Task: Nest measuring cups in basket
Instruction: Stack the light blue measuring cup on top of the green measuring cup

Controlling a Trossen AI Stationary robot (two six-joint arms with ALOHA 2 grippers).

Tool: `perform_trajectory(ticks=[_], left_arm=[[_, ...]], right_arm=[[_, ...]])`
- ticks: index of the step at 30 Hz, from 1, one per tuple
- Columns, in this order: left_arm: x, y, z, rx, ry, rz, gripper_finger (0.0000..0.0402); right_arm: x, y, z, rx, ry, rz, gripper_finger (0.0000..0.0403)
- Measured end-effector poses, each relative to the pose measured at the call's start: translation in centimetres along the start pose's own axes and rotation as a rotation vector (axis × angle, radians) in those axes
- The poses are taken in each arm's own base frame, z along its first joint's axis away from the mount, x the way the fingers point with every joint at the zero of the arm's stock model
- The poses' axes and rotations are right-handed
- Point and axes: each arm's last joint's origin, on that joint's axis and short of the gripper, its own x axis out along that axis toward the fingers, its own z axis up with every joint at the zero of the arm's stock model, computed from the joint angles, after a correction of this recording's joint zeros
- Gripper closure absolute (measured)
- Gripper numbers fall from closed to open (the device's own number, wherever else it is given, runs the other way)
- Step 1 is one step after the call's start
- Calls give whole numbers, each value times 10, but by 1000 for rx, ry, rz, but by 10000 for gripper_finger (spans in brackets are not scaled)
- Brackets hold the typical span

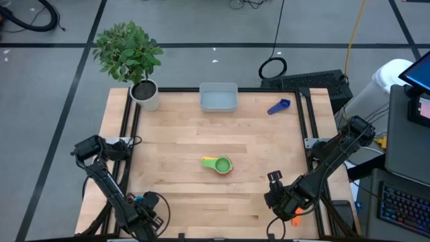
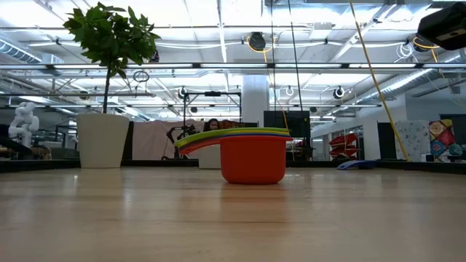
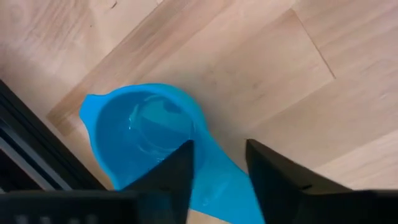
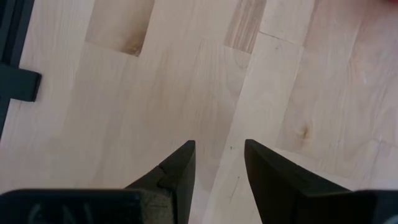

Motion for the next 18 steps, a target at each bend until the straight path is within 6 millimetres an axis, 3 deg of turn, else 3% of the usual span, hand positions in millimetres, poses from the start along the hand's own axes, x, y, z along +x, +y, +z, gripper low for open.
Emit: perform_trajectory(ticks=[6,18], left_arm=[[0,0,0,17,-3,-5,381],[12,-6,10,135,8,-68,400]], right_arm=[[0,0,0,10,0,1,271],[0,0,0,27,1,2,271]])
